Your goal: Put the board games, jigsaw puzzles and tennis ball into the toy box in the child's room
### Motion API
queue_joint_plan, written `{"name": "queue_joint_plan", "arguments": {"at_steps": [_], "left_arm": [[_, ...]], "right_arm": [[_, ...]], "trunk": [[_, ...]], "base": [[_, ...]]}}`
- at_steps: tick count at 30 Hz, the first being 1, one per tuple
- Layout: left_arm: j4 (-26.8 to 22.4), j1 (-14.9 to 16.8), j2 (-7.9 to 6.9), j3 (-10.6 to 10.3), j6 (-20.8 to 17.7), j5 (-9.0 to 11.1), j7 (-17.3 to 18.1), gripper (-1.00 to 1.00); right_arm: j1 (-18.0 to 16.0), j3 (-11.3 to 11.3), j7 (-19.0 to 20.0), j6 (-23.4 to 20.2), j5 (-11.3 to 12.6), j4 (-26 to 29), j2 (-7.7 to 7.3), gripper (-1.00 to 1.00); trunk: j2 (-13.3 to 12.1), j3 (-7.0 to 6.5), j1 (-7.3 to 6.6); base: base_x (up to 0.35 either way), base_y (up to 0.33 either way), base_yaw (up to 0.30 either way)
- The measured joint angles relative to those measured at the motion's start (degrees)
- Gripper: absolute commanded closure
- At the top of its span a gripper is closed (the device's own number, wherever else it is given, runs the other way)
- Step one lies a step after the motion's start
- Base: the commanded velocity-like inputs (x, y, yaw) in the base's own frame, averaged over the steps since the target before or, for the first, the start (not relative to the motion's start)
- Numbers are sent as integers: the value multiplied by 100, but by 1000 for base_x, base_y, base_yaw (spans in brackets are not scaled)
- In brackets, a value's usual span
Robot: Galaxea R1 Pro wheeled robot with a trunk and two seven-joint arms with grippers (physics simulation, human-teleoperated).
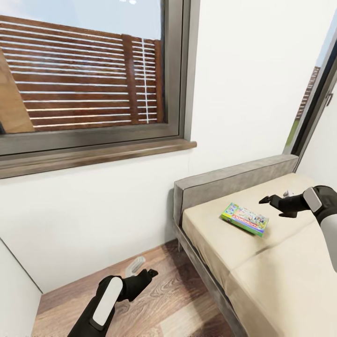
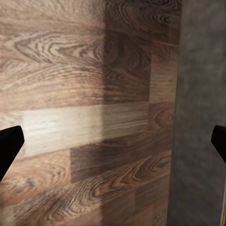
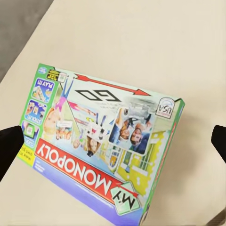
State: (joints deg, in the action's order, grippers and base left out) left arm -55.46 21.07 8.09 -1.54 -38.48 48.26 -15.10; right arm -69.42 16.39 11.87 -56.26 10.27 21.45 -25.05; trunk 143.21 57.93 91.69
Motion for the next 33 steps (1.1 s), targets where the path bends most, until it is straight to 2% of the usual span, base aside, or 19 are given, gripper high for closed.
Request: {"name": "queue_joint_plan", "arguments": {"at_steps": [33], "left_arm": [[0, 0, 0, 0, 0, -8, 1, -100]], "right_arm": [[-4, 1, 38, -9, -1, 43, -2, -100]], "trunk": [[0, 309, 0]], "base": [[0, 0, 0]]}}
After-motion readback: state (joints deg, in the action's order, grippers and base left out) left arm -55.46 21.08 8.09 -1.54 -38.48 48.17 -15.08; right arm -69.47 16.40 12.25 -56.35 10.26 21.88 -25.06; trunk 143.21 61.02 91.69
